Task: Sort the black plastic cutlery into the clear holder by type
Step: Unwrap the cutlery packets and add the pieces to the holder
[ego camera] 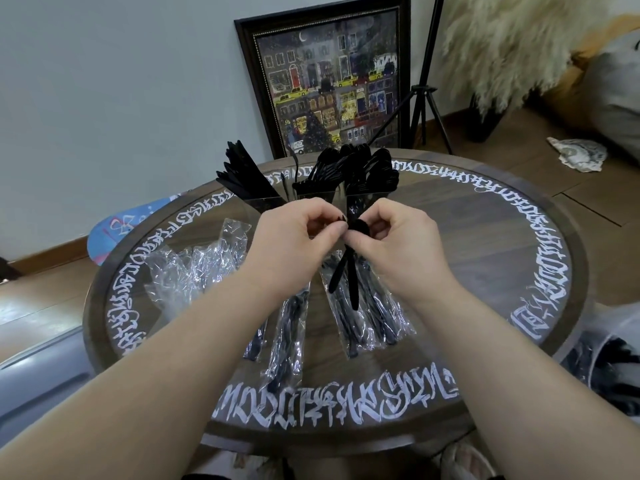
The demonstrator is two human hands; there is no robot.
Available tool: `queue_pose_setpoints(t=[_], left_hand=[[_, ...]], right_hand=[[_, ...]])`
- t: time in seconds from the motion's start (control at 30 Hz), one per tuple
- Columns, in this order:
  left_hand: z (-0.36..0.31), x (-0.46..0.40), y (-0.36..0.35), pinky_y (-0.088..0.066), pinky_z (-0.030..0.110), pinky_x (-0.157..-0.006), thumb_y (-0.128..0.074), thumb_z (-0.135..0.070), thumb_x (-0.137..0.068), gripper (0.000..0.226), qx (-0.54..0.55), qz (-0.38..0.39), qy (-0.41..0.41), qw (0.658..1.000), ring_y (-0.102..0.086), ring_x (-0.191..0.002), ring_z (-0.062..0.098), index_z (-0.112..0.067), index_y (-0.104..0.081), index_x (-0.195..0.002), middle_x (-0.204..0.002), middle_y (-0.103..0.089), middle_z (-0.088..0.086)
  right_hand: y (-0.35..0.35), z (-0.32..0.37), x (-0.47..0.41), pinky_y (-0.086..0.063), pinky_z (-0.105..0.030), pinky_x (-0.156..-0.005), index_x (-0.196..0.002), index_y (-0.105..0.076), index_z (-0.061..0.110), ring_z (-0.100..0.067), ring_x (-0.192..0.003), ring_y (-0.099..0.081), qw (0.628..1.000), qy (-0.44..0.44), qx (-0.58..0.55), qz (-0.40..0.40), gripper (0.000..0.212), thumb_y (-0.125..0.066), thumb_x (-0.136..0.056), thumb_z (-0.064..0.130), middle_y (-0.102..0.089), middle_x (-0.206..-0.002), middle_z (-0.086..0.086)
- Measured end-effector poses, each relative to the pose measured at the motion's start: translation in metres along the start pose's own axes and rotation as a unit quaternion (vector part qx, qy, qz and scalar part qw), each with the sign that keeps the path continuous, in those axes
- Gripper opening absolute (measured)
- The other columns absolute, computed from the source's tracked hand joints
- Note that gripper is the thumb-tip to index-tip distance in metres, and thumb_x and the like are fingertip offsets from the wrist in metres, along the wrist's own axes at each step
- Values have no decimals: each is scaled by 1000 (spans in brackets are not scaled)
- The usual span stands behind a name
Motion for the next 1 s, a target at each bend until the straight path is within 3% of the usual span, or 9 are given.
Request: queue_pose_setpoints(t=[0.1, 0.23, 0.33, 0.4, 0.57, 0.73, 0.83, 1.0], left_hand=[[-4, 0, 15, -49, 11, -67, -70, -15, -85, 10, -29, -39, -11, 999, -63, -68, 2, -24, -70, -81, -71, -68, -13], [-8, -18, 70, -56, 36, -79, -67, -26, -84, 14, -49, -156, -32, 986, -68, -74, 9, -39, -65, -86, -72, -66, -17], [-23, -35, 101, -55, 36, -77, -64, -25, -83, 11, -67, -222, -57, 971, -65, -73, 11, -32, -68, -90, -74, -64, -12], [-31, -45, 99, -55, 33, -75, -65, -22, -83, 8, -93, -216, -77, 969, -64, -73, 12, -20, -70, -90, -75, -64, -10], [-24, -57, 66, -48, 22, -72, -66, -15, -86, 7, -142, -159, -74, 974, -61, -73, 10, -14, -72, -90, -76, -61, -11], [-22, -62, 73, -48, 21, -74, -65, -15, -87, 9, -146, -187, -80, 968, -60, -74, 9, -12, -72, -91, -79, -62, -10], [-21, -68, 76, -43, 10, -71, -65, -14, -86, 10, -161, -191, -75, 965, -57, -72, 8, -11, -73, -91, -78, -62, -8], [2, -75, 52, -44, 22, -78, -60, -19, -91, 14, -210, -122, -14, 970, -65, -87, 20, -15, -71, -99, -92, -71, 2]], right_hand=[[-1, 1, 1, -52, -28, -64, -71, -67, 23, -5, -59, -56, 1000, 3, -2, 5, 11, -78, -76, 23, -65, -63, 9], [13, 0, 1, -49, -23, -66, -78, -69, 30, -7, -66, -61, 999, -2, -1, -33, 13, -67, -86, 20, -65, -68, 11], [18, 1, 2, -42, -13, -67, -90, -71, 27, -2, -72, -58, 999, -4, 23, -45, 11, -63, -89, 20, -66, -80, 12], [18, 1, 2, -44, -15, -71, -93, -72, 26, -4, -75, -59, 999, -8, 27, -47, 11, -63, -89, 20, -66, -83, 11], [18, 2, 1, -45, -18, -72, -91, -72, 26, -5, -76, -59, 998, -10, 29, -46, 11, -63, -88, 21, -66, -82, 10], [20, -1, -2, -46, -19, -75, -91, -72, 25, -5, -76, -59, 999, -11, 24, -42, 11, -63, -88, 19, -67, -83, 9], [19, -2, -2, -46, -18, -75, -90, -72, 26, -5, -77, -60, 999, -12, 19, -39, 11, -64, -88, 19, -67, -83, 9], [17, -4, -4, -37, -3, -65, -90, -72, 28, 0, -71, -56, 999, -15, 27, -37, 11, -64, -88, 21, -63, -78, 14]])
Point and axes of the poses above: each hand's wrist, its own x-axis away from the middle knuckle, its own y-axis out of the back of the hand, z = x × y, the point moved 9 cm from there along -x, towards the middle knuckle
